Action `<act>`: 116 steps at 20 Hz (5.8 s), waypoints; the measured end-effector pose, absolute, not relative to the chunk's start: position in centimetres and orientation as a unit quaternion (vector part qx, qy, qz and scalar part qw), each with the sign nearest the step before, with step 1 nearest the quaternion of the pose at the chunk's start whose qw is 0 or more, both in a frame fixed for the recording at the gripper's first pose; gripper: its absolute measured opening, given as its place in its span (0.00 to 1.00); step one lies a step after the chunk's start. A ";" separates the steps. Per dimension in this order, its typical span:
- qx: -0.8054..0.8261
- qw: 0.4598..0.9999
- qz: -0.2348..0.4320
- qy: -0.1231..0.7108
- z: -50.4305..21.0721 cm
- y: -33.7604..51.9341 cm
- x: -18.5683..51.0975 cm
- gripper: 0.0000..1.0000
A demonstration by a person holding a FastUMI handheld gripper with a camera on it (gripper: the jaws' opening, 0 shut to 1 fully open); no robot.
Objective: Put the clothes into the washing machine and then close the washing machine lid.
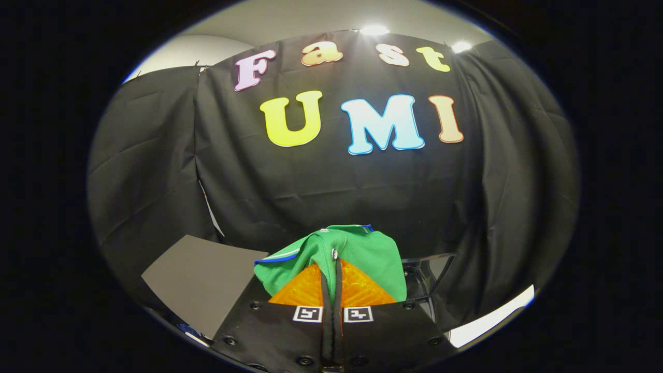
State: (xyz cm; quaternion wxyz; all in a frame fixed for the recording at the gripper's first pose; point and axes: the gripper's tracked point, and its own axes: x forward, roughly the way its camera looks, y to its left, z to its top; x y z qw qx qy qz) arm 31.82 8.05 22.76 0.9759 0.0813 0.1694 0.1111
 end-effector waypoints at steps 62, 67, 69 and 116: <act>0.102 0.931 0.139 0.322 3.9 7.6 33.0 0.98; 0.127 0.948 0.138 0.256 11.1 5.4 33.8 0.98; 0.132 0.954 0.137 0.234 13.6 4.8 34.2 0.98; 0.031 0.956 0.051 0.286 9.2 6.7 47.2 0.99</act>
